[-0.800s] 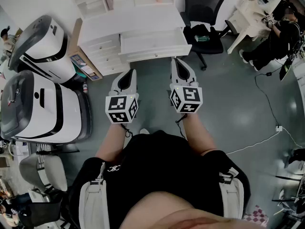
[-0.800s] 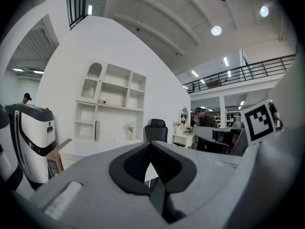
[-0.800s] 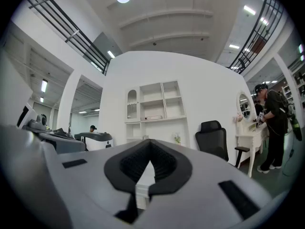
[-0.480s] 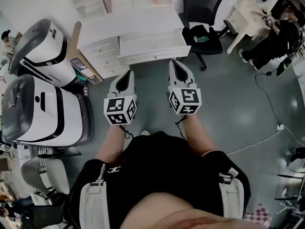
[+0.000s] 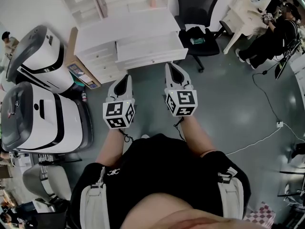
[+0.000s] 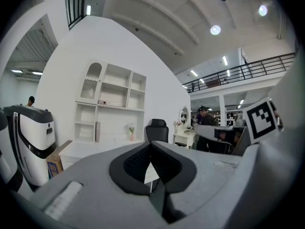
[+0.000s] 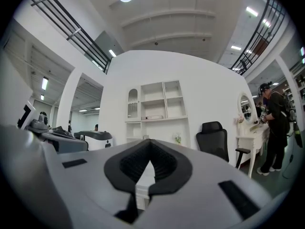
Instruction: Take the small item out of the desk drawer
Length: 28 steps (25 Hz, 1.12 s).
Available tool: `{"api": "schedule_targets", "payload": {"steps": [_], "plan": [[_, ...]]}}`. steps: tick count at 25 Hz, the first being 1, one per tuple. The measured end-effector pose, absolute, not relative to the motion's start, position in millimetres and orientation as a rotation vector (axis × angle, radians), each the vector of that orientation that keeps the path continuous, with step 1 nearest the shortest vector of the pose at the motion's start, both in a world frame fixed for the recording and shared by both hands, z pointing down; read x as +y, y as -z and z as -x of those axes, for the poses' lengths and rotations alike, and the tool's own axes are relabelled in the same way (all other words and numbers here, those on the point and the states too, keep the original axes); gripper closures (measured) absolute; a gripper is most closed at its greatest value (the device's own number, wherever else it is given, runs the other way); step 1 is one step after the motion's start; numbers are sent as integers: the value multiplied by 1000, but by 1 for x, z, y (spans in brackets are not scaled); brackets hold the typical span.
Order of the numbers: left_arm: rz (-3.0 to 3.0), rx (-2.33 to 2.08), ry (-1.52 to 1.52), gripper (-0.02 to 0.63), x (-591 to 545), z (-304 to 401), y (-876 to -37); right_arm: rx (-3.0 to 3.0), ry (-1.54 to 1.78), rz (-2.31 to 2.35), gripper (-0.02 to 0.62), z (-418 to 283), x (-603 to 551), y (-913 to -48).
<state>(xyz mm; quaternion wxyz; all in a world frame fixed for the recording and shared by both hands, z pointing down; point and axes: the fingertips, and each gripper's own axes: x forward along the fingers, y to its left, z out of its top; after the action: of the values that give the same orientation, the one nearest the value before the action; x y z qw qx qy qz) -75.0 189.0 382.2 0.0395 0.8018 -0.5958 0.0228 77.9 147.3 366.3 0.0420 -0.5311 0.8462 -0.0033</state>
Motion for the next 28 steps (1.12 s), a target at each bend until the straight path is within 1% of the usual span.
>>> {"api": "schedule_targets", "payload": {"steps": [10,20,28], "plan": [[-2485,-1794,-27,591,179,107,-382,2556,2,1639,600,-47,140,-366],[-2476,-1802,-35,591,179,125,-393,2540,-11,1649,600,-37,135,-368],[-2465,-1830,-64,591,159,135,-400,2542,2,1639,600,-30,109,-376]]}}
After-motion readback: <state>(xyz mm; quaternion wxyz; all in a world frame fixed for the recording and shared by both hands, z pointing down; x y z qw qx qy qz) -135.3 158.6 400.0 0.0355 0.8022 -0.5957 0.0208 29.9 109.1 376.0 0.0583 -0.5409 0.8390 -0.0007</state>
